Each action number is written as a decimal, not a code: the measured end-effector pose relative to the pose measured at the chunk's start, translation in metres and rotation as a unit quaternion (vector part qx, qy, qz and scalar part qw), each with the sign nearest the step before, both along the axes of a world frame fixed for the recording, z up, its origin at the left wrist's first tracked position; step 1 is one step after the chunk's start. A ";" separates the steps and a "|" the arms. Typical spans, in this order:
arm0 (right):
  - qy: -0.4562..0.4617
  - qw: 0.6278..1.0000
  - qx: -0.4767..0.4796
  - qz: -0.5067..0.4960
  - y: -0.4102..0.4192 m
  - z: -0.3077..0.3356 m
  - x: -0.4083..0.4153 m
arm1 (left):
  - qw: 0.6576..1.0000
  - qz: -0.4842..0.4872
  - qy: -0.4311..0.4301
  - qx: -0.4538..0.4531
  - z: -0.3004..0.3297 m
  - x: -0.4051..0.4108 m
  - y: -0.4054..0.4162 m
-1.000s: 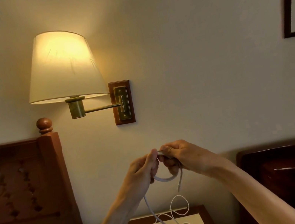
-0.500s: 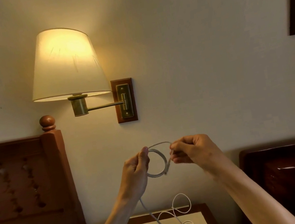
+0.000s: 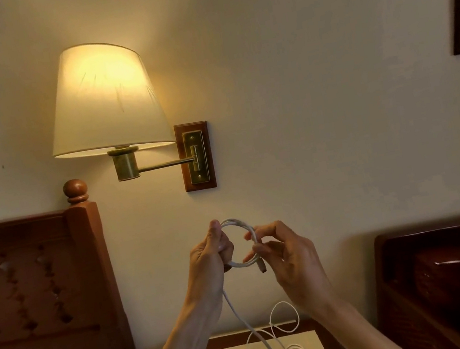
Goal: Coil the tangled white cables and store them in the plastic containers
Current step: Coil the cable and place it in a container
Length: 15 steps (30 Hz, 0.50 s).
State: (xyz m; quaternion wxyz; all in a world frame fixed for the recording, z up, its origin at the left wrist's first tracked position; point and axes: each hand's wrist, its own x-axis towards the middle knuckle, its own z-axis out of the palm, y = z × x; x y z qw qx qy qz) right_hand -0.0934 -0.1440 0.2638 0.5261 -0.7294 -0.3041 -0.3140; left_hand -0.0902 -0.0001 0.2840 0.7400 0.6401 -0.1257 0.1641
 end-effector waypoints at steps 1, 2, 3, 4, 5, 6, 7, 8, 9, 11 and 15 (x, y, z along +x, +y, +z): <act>0.009 1.000 0.005 0.006 0.000 0.000 -0.001 | 1.000 -0.003 0.001 -0.007 0.001 -0.001 0.000; 0.025 1.000 0.005 0.016 0.001 0.000 -0.002 | 1.000 -0.003 0.002 -0.010 0.002 -0.001 0.001; 0.049 0.998 0.001 0.035 0.001 -0.001 -0.004 | 1.000 -0.002 0.002 -0.012 0.004 -0.001 0.001; 0.076 0.995 -0.005 0.057 0.001 -0.002 -0.005 | 1.000 -0.002 0.002 -0.014 0.005 -0.001 0.002; 0.096 0.993 -0.011 0.073 0.001 -0.002 -0.006 | 1.000 -0.003 0.003 -0.014 0.005 -0.001 0.002; 0.106 0.991 -0.009 0.079 0.002 -0.003 -0.008 | 1.000 -0.003 0.002 -0.013 0.005 -0.001 0.002; 0.112 0.991 0.007 0.075 0.002 -0.003 -0.010 | 1.000 -0.004 0.003 -0.014 0.005 -0.001 0.003; 0.119 0.990 0.040 0.067 0.001 -0.004 -0.011 | 1.000 -0.006 0.007 -0.022 0.005 -0.001 0.003; 0.126 0.987 0.074 0.063 -0.001 -0.005 -0.011 | 0.999 -0.012 0.013 -0.039 0.005 -0.001 0.003; 0.144 0.982 0.105 0.063 -0.003 -0.008 -0.011 | 0.996 -0.028 0.018 -0.080 0.006 -0.001 0.005; 0.139 0.987 0.077 0.029 -0.004 -0.025 -0.008 | 0.993 -0.026 0.024 -0.114 0.007 0.002 0.003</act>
